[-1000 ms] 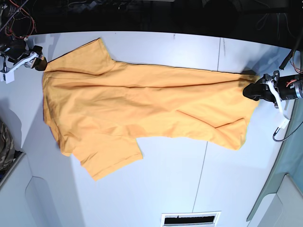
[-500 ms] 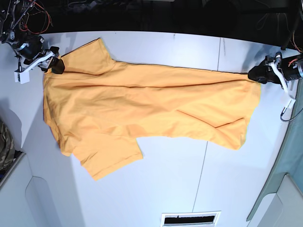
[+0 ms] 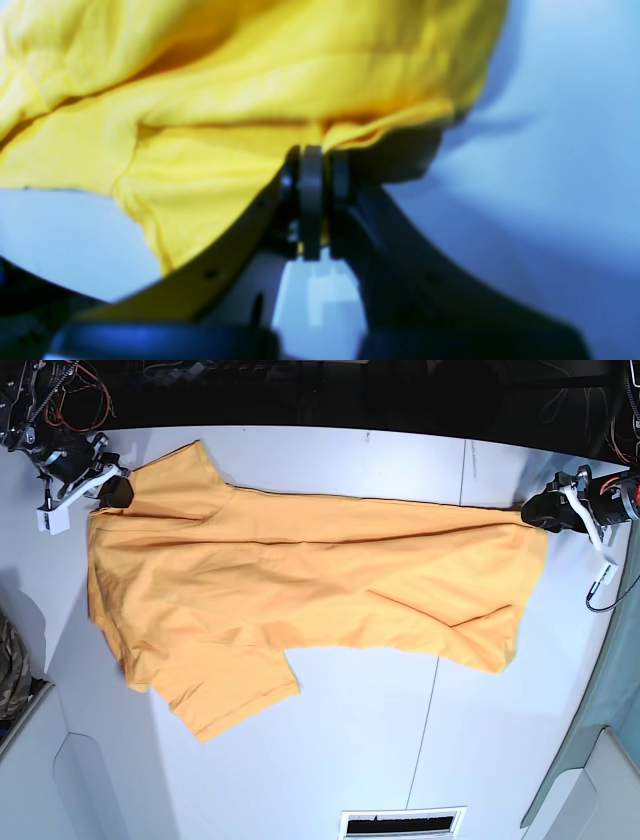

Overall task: Layout the t-shirt on the table in an organized manner, then fold the t-shirt properly
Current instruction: 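Pull the shirt taut between both grippers and lay it flat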

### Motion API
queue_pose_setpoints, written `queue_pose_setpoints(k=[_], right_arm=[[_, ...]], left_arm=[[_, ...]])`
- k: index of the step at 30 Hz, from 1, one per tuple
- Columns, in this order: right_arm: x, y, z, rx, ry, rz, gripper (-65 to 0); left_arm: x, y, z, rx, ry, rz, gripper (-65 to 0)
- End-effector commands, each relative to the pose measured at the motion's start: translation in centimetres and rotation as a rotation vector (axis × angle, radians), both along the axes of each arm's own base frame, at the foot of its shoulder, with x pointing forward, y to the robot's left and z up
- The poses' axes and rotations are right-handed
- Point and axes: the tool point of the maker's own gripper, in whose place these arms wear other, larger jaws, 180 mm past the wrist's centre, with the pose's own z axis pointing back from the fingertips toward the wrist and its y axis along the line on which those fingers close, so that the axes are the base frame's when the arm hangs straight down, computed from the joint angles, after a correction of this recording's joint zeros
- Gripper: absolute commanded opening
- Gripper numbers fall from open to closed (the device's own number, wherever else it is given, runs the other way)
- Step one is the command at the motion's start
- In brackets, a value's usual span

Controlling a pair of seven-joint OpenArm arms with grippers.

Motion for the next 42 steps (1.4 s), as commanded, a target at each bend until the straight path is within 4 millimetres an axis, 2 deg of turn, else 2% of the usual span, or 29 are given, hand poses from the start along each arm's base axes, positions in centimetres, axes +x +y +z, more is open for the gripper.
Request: queue_pose_setpoints(k=[1,4,7,16,21,26,33,35,36,37,42], right_arm=[[0.3,-1.3,0.8,-0.012,-0.021,-0.024,-65.0],[0.3,-2.4,1.4,0.013,-0.037,-0.074,-65.0],[0.4,-2.6,1.7,0.021,-0.051,-0.083,-65.0],[0.4,-2.6,1.7,0.023,-0.053,-0.083,-65.0],[0.5,-2.5,1.8,0.028,-0.056,-0.085,-65.0],[0.4,-2.6,1.8,0.027,-0.055,-0.085,-65.0],[0.5,-2.5,1.8,0.028,-0.057,-0.085,-65.0],[0.5,-2.5,1.8,0.028,-0.057,-0.085,-65.0],[0.5,-2.5,1.8,0.028,-0.057,-0.085,-65.0],[0.5,-2.6,1.8,0.028,-0.056,-0.085,-65.0],[0.5,-2.6,1.8,0.027,-0.056,-0.085,-65.0]], left_arm=[[1.1,0.7,1.3,0.013,-0.050,-0.004,-36.0],[1.6,1.0,1.4,0.031,-0.079,0.002,-36.0],[1.7,1.0,1.4,0.037,-0.092,0.004,-36.0],[2.1,-1.5,0.2,-0.011,-0.121,0.026,-36.0],[3.1,-0.7,-0.2,0.064,-0.142,0.060,-36.7],[4.0,-0.9,0.4,0.049,-0.166,0.066,-45.8],[3.4,-1.6,0.1,0.030,-0.136,0.031,-45.9],[3.3,-2.0,-0.1,0.028,-0.132,0.020,-52.0],[3.3,-2.1,-0.1,0.026,-0.129,0.016,-59.9],[3.2,-2.2,-0.2,0.026,-0.128,0.012,-65.0],[4.5,-2.6,1.0,-0.011,-0.177,0.014,-65.0]])
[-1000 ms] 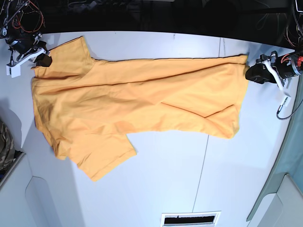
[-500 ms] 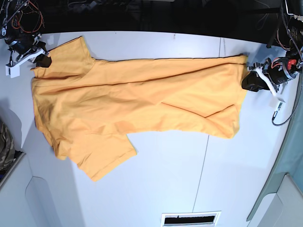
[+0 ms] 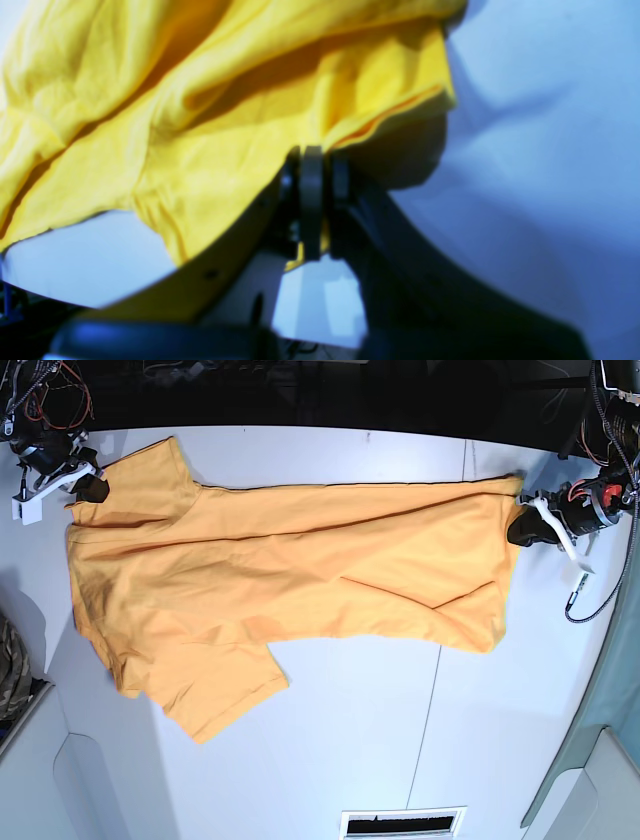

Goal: Layout the t-shirt on the table in an organized manner, then fold the t-shirt properly

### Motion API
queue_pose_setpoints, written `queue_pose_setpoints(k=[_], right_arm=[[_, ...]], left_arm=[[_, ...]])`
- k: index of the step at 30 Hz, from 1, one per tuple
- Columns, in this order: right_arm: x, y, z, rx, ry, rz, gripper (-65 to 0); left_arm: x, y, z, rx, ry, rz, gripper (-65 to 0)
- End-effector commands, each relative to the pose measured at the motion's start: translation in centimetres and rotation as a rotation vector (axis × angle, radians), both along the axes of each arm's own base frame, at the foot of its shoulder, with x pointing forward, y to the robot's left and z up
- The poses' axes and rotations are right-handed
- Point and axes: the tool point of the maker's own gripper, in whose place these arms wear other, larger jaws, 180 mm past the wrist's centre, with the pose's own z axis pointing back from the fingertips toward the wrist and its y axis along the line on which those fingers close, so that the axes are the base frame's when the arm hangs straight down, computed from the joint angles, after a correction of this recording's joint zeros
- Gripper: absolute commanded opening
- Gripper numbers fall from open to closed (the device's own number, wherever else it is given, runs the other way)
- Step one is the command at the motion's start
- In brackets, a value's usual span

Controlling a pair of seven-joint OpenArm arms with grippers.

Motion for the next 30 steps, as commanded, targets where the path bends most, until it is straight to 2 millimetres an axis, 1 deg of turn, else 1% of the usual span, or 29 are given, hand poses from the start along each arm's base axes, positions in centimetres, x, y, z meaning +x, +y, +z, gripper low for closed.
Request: queue_pose_setpoints(k=[1,5,8,12,15,17,20,23,24,25,26,27,28,30], right_arm=[[0.7,-0.6,0.9,-0.013,-0.039,0.005,-65.0],[0.7,-0.6,0.9,-0.013,-0.038,0.005,-65.0],[0.7,-0.6,0.9,-0.013,-0.039,0.005,-65.0],[0.7,-0.6,0.9,-0.013,-0.038,0.005,-65.0],[0.7,-0.6,0.9,-0.013,-0.038,0.005,-65.0],[0.7,-0.6,0.9,-0.012,-0.039,0.004,-65.0],[0.7,-0.6,0.9,-0.013,-0.039,0.005,-65.0],[0.7,-0.6,0.9,-0.013,-0.039,0.005,-65.0],[0.7,-0.6,0.9,-0.013,-0.039,0.004,-65.0],[0.7,-0.6,0.9,-0.012,-0.039,0.004,-65.0],[0.7,-0.6,0.9,-0.012,-0.039,0.004,-65.0],[0.7,-0.6,0.9,-0.013,-0.039,0.004,-65.0],[0.7,-0.6,1.0,-0.013,-0.039,0.005,-65.0],[0.7,-0.7,1.0,-0.013,-0.039,0.005,-65.0]], left_arm=[[2.0,0.3,2.2,-0.013,-0.083,-0.014,-65.0],[4.9,0.2,4.3,-0.016,-0.151,-0.016,-65.0],[7.3,0.2,6.3,-0.014,-0.213,-0.017,-65.0],[10.0,0.2,8.9,-0.014,-0.290,-0.018,-65.0],[11.8,-0.3,10.4,-0.016,-0.336,-0.033,-65.0],[12.9,-1.0,10.9,-0.022,-0.350,-0.050,-65.0],[14.9,-1.8,10.3,0.003,-0.355,-0.075,-65.0],[16.3,-1.8,8.7,0.019,-0.308,-0.055,-65.0],[16.5,-1.8,8.2,0.016,-0.289,-0.053,-61.3],[16.4,-1.8,7.6,0.018,-0.265,-0.054,-52.6],[16.1,-1.7,7.1,0.022,-0.239,-0.056,-45.1],[15.7,-1.7,6.6,0.027,-0.206,-0.065,-40.3],[15.1,-1.8,6.1,0.025,-0.165,-0.075,-39.0],[13.8,-2.2,5.6,-0.004,-0.102,-0.115,-39.0]])
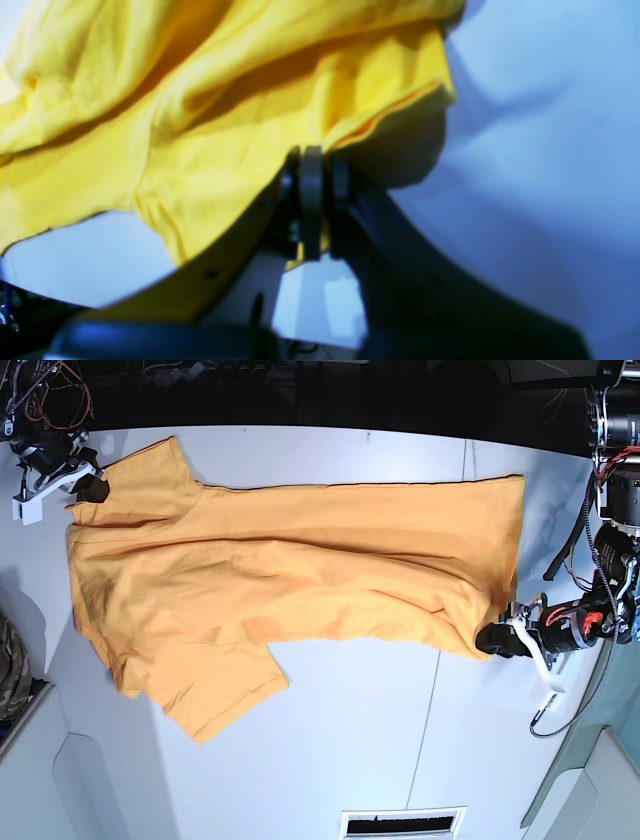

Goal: Layout the t-shirt on the table in an organized manner, then fold the t-shirt properly

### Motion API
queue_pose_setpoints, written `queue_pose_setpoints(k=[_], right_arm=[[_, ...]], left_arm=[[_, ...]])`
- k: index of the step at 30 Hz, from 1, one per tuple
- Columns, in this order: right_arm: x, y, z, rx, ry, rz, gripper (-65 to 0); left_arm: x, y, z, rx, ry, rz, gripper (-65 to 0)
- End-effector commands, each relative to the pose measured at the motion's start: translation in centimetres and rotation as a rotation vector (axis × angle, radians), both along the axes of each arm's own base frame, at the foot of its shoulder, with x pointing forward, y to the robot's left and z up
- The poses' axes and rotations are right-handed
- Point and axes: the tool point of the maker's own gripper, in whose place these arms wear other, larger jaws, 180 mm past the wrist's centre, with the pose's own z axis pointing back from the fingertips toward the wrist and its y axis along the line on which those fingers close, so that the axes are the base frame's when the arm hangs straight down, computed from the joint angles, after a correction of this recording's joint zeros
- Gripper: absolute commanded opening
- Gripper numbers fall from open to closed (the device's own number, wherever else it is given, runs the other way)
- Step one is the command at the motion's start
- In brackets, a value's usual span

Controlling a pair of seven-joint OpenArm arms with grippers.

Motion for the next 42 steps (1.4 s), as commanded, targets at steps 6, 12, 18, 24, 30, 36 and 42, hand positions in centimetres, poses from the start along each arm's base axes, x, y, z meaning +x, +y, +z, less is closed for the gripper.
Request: queue_pose_setpoints(k=[6,12,18,24,30,36,42], right_arm=[[-0.1,-0.7,0.6,-0.013,-0.014,0.010,-65.0],[-2.3,-0.5,-0.2,0.000,0.048,0.019,-65.0],[-4.5,-2.1,1.2,-0.013,0.033,-0.033,-65.0],[-4.5,-3.9,2.8,-0.063,0.000,-0.062,-65.0],[-5.0,-3.8,2.6,-0.060,0.022,-0.052,-65.0],[-5.7,-3.7,2.3,-0.056,0.044,-0.049,-65.0],[-6.4,-3.7,2.1,-0.057,0.057,-0.050,-65.0]], left_arm=[[-0.5,-0.3,3.3,-0.121,-0.072,-0.020,-39.1],[0.2,-3.5,6.6,-0.126,-0.189,-0.110,-39.2],[0.7,-5.2,6.4,-0.109,-0.223,-0.126,-39.2],[1.1,-7.9,6.2,-0.162,-0.249,-0.128,-39.2],[0.9,-7.5,5.2,-0.098,-0.230,-0.139,-39.1],[-0.7,-6.0,6.1,-0.154,-0.143,-0.164,-39.2],[0.0,-5.4,12.3,-0.152,-0.306,-0.219,-39.2]])
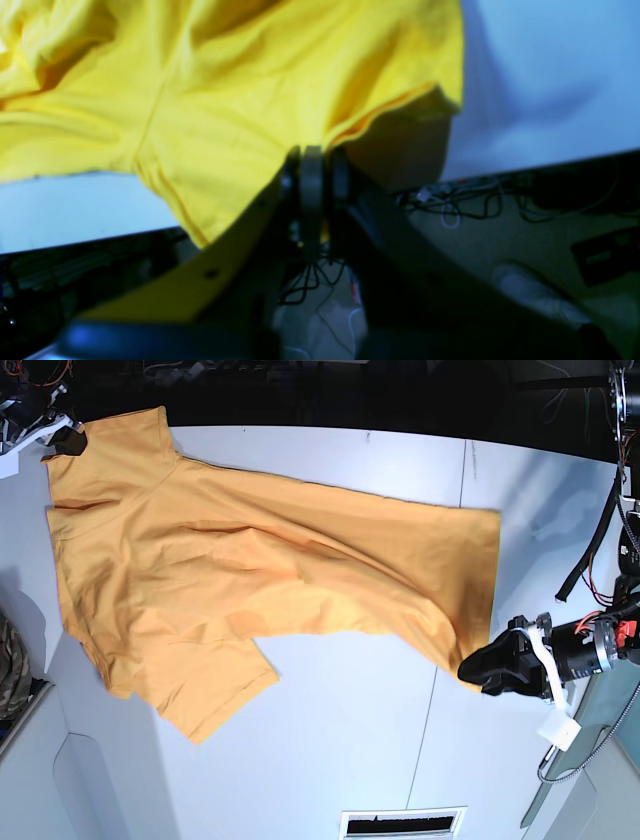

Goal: Layout the t-shirt on the table in an organized manner, then fold the t-shirt properly

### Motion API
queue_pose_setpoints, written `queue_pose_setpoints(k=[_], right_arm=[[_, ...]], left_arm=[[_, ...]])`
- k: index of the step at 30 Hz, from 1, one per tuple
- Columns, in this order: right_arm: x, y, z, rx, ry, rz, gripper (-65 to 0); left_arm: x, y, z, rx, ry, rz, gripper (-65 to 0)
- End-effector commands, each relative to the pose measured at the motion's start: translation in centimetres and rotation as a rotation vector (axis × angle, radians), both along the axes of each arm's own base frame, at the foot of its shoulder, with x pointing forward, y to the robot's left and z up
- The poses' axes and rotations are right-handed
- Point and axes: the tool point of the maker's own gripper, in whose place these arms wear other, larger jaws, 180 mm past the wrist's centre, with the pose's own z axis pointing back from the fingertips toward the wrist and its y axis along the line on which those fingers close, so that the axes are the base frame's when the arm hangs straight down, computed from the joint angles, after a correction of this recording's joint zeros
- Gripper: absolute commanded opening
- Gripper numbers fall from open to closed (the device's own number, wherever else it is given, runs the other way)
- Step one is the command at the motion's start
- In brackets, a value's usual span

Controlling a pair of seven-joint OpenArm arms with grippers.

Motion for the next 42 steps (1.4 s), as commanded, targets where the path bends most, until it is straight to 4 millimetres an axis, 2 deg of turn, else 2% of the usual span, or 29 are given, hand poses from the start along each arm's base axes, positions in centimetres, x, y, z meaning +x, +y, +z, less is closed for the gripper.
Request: queue_pose_setpoints(k=[1,3,8,13,16,21,26,29,32,35,37,39,42], right_arm=[[0.6,-0.8,0.9,-0.019,-0.036,-0.001,-65.0],[0.7,-0.8,1.0,-0.016,-0.039,-0.003,-65.0],[0.6,-0.8,1.0,-0.017,-0.037,-0.002,-65.0],[0.6,-0.8,0.9,-0.020,-0.035,-0.001,-65.0],[0.7,-0.8,0.9,-0.020,-0.037,-0.002,-65.0],[0.8,-0.9,1.0,-0.023,-0.047,-0.006,-65.0],[0.8,-0.9,1.0,-0.023,-0.047,-0.006,-65.0],[0.9,-0.9,1.1,-0.023,-0.050,-0.007,-65.0],[0.9,-0.9,1.1,-0.023,-0.050,-0.007,-65.0],[0.9,-0.9,1.1,-0.023,-0.050,-0.007,-65.0],[0.9,-0.9,1.1,-0.023,-0.050,-0.007,-65.0],[0.9,-0.9,1.1,-0.023,-0.051,-0.007,-65.0],[1.1,-1.0,1.2,-0.025,-0.059,-0.009,-65.0]], left_arm=[[1.0,-0.2,2.2,-0.005,-0.081,-0.004,-39.1],[1.3,-0.6,2.1,0.004,-0.108,0.004,-39.1],[1.6,-1.3,0.2,0.071,-0.100,0.014,-39.1],[0.7,-0.1,-2.1,0.145,-0.051,0.024,-39.1],[-1.0,1.2,-4.0,0.187,0.002,0.026,-39.1],[-5.0,3.2,-7.3,0.229,0.114,0.022,-39.1],[-8.3,4.2,-9.5,0.239,0.202,0.018,-39.0],[-8.3,4.9,-9.1,0.217,0.197,0.049,-39.0],[-7.2,6.3,-7.4,0.172,0.153,0.119,-39.0],[-6.1,8.8,-5.4,0.155,0.101,0.203,-38.6],[-6.0,10.2,-4.7,0.155,0.082,0.249,-33.5],[-6.4,11.0,-4.7,0.158,0.088,0.270,-27.3],[-8.1,10.7,-6.3,0.156,0.140,0.264,-25.9]])
